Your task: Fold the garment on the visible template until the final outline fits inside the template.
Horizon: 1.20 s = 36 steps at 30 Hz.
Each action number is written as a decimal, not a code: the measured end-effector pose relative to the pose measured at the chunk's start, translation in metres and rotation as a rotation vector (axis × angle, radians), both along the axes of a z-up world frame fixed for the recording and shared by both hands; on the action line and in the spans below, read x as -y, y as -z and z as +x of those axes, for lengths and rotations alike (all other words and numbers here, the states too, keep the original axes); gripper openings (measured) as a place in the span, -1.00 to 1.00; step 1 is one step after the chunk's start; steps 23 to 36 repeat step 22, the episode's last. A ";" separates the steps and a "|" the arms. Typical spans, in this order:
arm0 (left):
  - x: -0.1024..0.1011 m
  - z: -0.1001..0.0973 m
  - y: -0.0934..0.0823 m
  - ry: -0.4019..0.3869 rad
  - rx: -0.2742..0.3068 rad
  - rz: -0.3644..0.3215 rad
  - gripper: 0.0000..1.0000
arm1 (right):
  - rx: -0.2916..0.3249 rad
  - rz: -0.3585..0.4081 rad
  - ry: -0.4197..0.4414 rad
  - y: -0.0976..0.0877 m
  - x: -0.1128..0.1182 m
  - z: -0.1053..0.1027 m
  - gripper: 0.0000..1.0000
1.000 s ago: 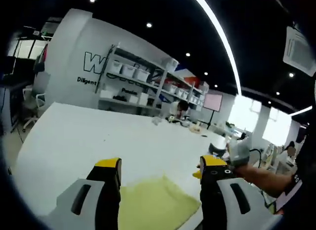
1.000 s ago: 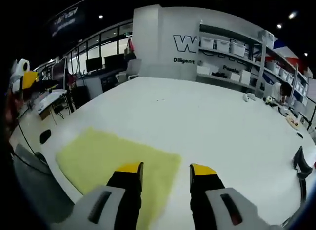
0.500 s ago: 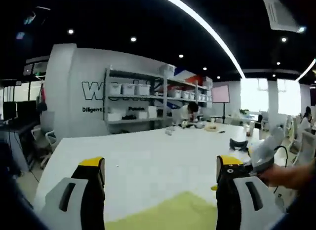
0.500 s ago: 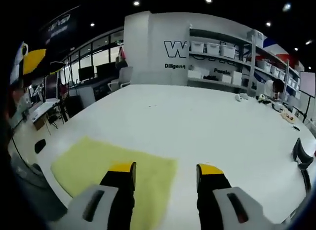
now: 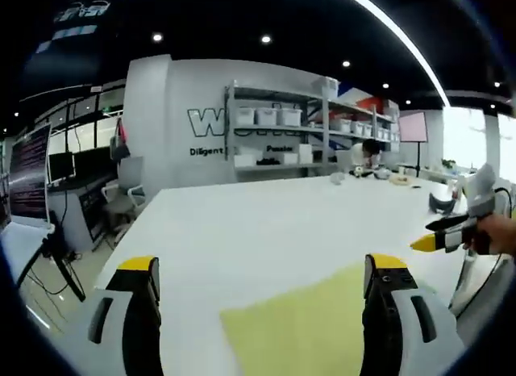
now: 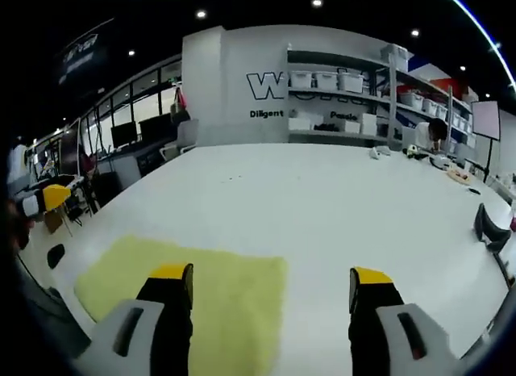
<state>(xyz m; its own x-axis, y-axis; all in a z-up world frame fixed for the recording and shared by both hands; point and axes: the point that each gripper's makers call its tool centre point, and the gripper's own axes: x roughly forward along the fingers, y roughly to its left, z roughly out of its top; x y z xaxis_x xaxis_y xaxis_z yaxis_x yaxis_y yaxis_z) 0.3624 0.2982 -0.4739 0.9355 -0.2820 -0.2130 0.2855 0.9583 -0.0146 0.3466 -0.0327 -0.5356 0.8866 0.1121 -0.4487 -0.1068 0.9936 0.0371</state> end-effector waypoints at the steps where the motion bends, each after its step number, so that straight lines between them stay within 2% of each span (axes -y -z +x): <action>1: -0.004 0.000 0.003 0.002 -0.002 -0.005 0.99 | 0.003 0.000 0.002 0.000 -0.001 0.000 0.64; 2: -0.008 -0.001 0.006 0.001 0.004 -0.029 0.99 | 0.006 0.000 0.005 0.001 -0.003 0.001 0.69; 5: -0.021 -0.001 0.018 -0.025 0.000 -0.024 0.99 | 0.017 0.016 0.011 0.002 -0.007 0.002 0.80; 10: -0.035 -0.003 0.031 -0.073 -0.020 -0.037 0.99 | 0.022 0.024 0.022 0.007 -0.008 0.003 0.83; 11: -0.037 -0.002 0.031 -0.079 -0.028 -0.042 0.99 | 0.019 0.025 0.024 0.009 -0.008 0.003 0.83; 16: -0.041 0.002 0.022 -0.094 0.018 -0.031 0.99 | 0.002 0.029 0.024 0.015 -0.009 0.003 0.84; 21: -0.038 0.004 0.028 -0.090 -0.008 -0.086 0.99 | -0.001 0.011 0.007 0.017 -0.014 0.004 0.85; 36: -0.039 0.005 0.027 -0.090 -0.004 -0.086 0.99 | -0.001 0.013 0.004 0.017 -0.015 0.005 0.85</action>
